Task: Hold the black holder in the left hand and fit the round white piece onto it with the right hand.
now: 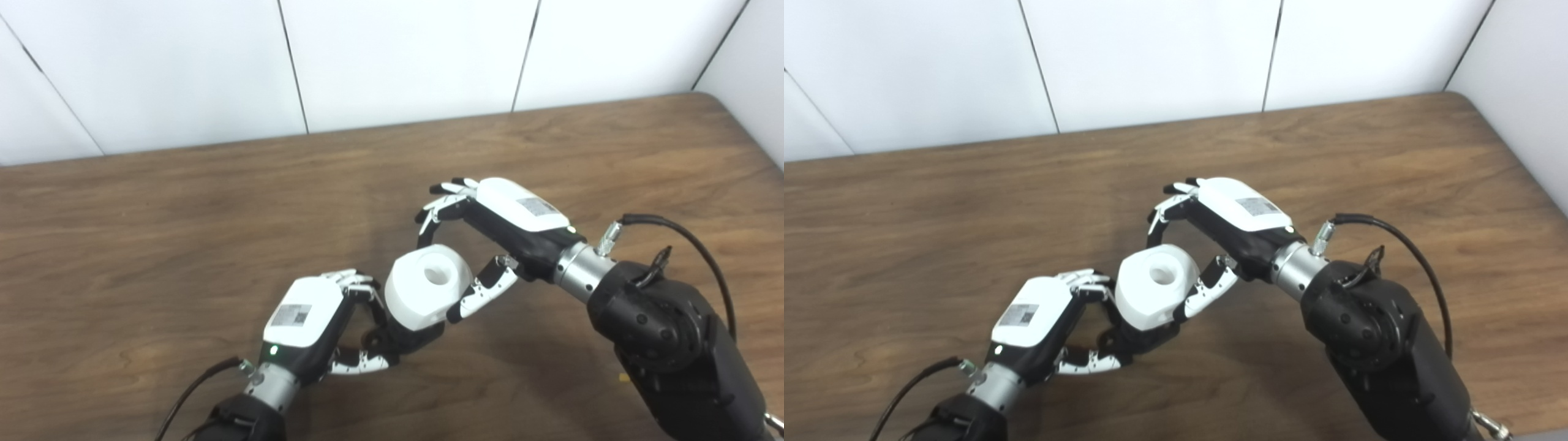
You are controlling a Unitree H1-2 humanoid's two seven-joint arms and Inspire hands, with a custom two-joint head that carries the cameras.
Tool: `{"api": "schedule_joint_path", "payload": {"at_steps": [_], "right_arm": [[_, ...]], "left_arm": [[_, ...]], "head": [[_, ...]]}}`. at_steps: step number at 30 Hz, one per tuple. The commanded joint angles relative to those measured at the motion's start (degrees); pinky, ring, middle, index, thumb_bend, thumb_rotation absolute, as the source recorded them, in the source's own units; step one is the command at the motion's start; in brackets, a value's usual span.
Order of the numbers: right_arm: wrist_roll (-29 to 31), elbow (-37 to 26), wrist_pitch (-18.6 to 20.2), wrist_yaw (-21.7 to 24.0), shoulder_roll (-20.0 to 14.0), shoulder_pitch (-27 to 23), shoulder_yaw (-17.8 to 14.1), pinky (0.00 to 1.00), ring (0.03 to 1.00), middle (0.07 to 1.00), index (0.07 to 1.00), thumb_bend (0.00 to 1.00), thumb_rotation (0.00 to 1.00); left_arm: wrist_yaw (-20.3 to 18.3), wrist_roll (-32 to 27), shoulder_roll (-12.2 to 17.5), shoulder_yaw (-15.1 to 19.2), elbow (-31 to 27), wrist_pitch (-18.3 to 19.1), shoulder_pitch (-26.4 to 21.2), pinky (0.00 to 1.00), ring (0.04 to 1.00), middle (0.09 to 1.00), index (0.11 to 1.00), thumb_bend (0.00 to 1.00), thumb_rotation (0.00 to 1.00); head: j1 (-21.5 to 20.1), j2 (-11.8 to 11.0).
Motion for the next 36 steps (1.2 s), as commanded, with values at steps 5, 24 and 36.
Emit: {"api": "schedule_joint_path", "payload": {"at_steps": [5, 24, 36], "right_arm": [[0.5, -2.3, -1.6, 0.0, 0.7, -1.3, -0.3, 1.0, 0.94, 0.785, 0.481, 0.53, 0.14], [-0.7, 0.7, -4.4, -0.7, 0.8, 1.2, 0.3, 1.0, 0.941, 0.789, 0.481, 0.53, 0.14], [0.0, 2.0, -6.8, -1.2, 0.7, 2.5, 0.9, 1.0, 0.948, 0.788, 0.48, 0.53, 0.14]], "left_arm": [[-2.9, 2.1, 0.3, -0.7, 0.6, 1.3, 0.2, 0.84, 0.855, 0.783, 0.487, 0.52, 0.05], [-4.1, 3.2, -0.4, -1.5, 0.5, 2.4, -0.5, 0.84, 0.858, 0.786, 0.488, 0.52, 0.05], [-4.7, 3.6, -1.1, -1.5, 0.0, 2.7, -0.4, 0.84, 0.859, 0.787, 0.487, 0.52, 0.05]], "head": [[0.4, 0.1], [1.0, 0.5], [1.1, 0.8]]}}
